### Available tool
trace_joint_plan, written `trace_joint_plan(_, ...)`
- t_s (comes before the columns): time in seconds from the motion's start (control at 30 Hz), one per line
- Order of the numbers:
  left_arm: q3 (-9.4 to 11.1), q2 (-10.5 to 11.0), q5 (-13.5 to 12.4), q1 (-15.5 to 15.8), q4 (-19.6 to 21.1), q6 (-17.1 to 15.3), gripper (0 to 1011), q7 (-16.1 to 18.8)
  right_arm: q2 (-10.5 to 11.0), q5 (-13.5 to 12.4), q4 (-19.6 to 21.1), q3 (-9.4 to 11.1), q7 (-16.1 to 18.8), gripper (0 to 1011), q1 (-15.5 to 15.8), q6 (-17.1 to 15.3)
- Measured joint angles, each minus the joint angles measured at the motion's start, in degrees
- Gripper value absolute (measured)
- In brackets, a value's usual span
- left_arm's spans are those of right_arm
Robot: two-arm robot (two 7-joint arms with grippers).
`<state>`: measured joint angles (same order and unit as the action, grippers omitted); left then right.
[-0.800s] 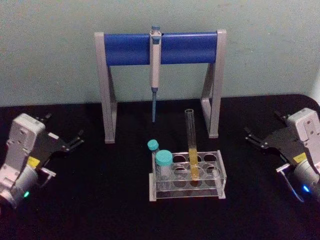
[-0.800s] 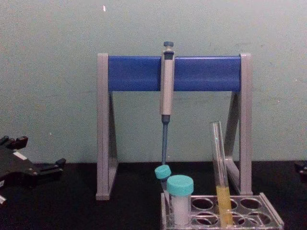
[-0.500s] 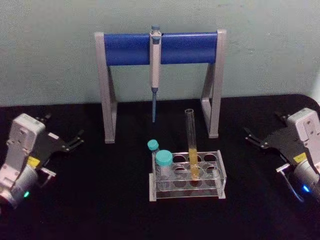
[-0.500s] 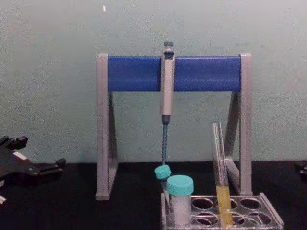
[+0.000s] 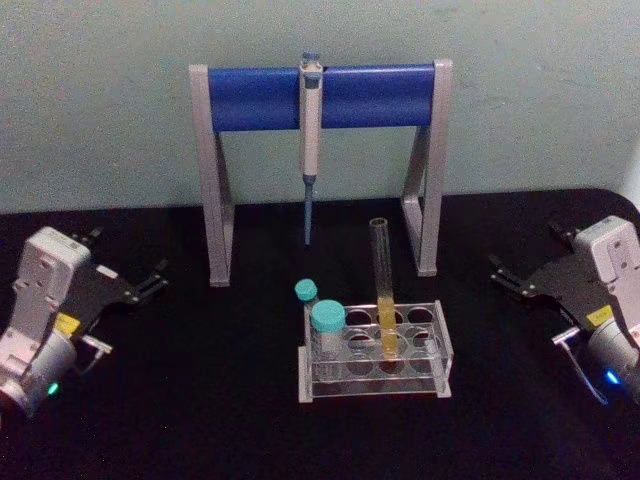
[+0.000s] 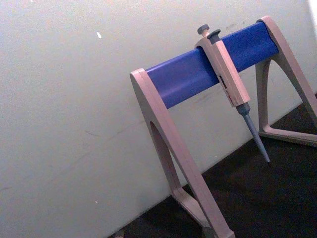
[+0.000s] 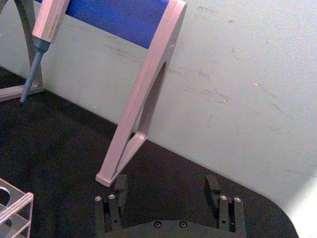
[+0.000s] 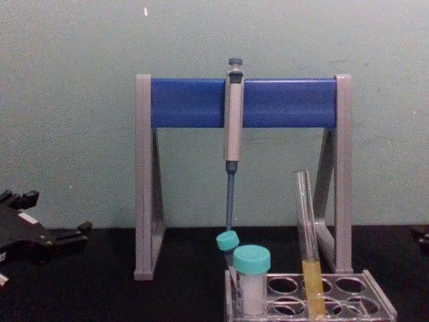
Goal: Pick up the test tube from the test tube rack, shake it, then place it back into the test tube rack.
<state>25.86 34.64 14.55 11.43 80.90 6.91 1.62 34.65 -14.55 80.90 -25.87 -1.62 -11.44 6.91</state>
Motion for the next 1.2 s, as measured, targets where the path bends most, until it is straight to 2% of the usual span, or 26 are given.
trace_joint_plan(1.2, 0.0, 0.0, 0.0, 0.0, 0.0, 0.0, 1010, 0.0, 0.0, 0.0, 0.0, 0.0, 0.0, 1000, 0.0, 0.0)
